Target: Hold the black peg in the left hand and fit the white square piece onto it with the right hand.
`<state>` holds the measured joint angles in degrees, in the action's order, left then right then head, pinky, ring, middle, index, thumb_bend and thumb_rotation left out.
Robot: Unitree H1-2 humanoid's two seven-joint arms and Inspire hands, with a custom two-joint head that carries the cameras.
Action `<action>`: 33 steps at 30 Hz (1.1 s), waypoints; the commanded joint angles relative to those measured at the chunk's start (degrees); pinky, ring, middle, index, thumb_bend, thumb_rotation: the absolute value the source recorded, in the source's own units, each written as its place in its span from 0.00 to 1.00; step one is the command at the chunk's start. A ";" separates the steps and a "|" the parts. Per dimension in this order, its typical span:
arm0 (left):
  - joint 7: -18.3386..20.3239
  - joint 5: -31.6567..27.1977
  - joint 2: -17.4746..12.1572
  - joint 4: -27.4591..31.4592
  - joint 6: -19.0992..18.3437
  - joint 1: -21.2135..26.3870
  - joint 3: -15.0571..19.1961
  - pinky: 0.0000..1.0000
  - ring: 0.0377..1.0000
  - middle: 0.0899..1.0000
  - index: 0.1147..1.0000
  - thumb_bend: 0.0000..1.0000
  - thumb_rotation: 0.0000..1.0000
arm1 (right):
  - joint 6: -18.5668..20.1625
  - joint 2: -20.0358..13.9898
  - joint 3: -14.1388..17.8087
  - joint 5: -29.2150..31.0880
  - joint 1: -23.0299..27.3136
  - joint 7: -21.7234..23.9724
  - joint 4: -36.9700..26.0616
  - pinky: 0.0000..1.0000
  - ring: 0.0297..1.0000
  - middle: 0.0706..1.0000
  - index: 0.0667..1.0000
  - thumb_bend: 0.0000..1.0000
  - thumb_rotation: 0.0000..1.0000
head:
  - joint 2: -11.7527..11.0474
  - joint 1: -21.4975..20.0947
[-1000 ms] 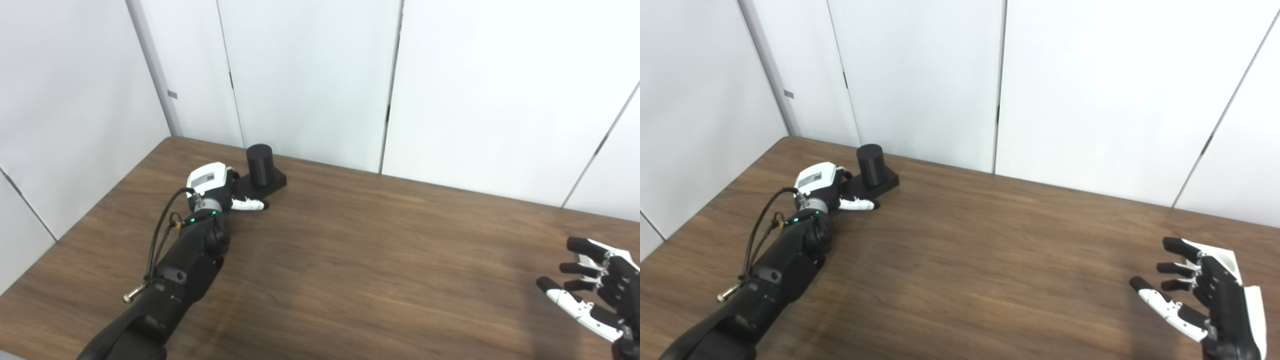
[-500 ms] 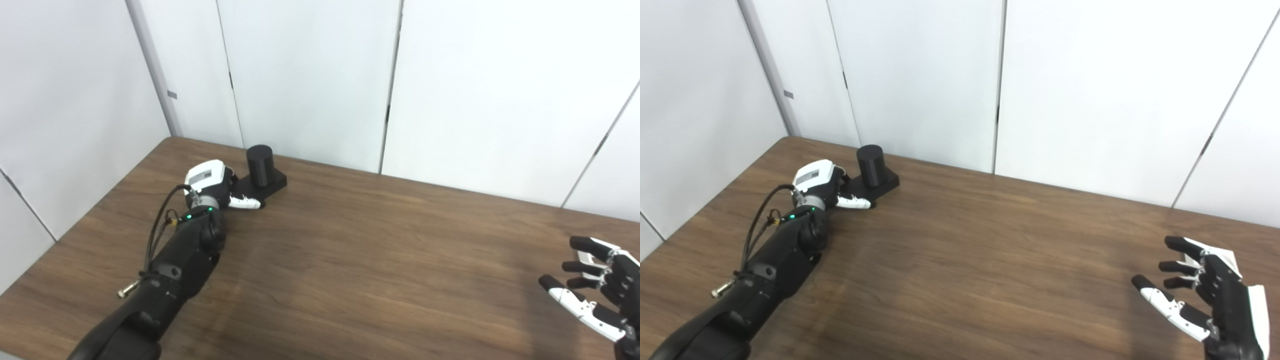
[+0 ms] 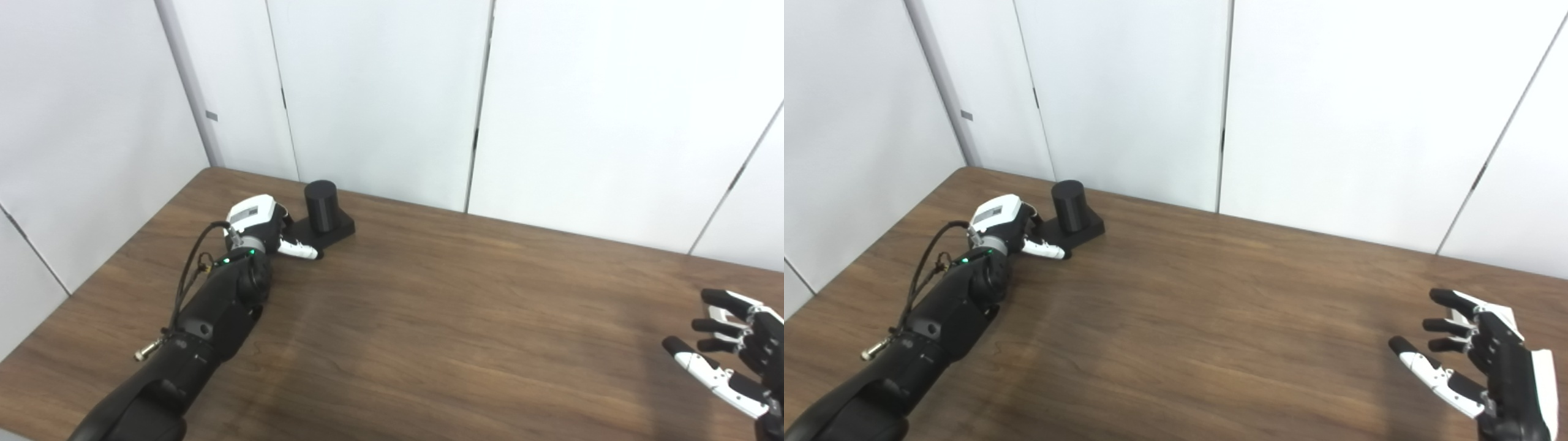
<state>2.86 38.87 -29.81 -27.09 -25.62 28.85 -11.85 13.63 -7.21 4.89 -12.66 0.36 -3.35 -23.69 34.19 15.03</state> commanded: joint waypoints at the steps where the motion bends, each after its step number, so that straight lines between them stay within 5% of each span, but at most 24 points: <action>1: 1.54 -0.66 -1.27 1.40 1.76 0.54 -0.74 0.78 0.92 0.86 0.51 0.73 0.28 | -1.41 -0.07 0.57 -0.05 1.55 -0.56 -1.37 0.49 0.59 0.73 0.65 0.51 0.00 | 0.02 0.05; 6: 3.83 -2.40 -2.05 2.17 4.51 -0.01 -1.50 0.78 0.93 0.87 0.48 0.73 0.27 | -1.18 -0.17 0.43 -0.56 1.54 -0.51 -1.63 0.48 0.59 0.72 0.65 0.50 0.00 | 0.15 0.06; 9: 5.59 -2.96 -2.43 2.82 6.49 -0.21 -2.39 0.80 0.94 0.88 0.43 0.55 0.11 | -2.08 -0.33 0.49 -0.25 1.54 -0.48 -1.02 0.49 0.58 0.71 0.64 0.50 0.00 | 0.15 0.06; 12: 6.72 -4.08 -2.41 3.12 7.74 -0.36 -2.79 0.86 0.95 0.88 0.42 0.53 0.07 | -1.83 -0.36 0.39 -0.48 1.45 -0.43 -1.14 0.49 0.59 0.71 0.65 0.50 0.00 | 0.15 0.06; 17: 9.26 -4.20 -3.10 4.16 10.21 -0.34 -5.34 0.93 0.98 0.90 0.42 0.52 0.06 | -2.11 -0.53 0.34 -0.68 1.53 -0.45 -0.97 0.49 0.59 0.71 0.65 0.50 0.00 | 0.52 -0.10; 33: 10.82 -4.66 -2.27 8.61 17.63 -1.60 -9.83 0.94 0.98 0.89 0.42 0.52 0.05 | -1.72 0.13 0.19 -1.79 1.83 -1.03 -1.14 0.49 0.58 0.70 0.65 0.51 0.00 | 0.92 -1.99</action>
<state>11.52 34.22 -32.83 -19.27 -10.37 27.74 -19.88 13.65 -7.09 4.82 -14.09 0.39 -3.59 -23.69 35.07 13.01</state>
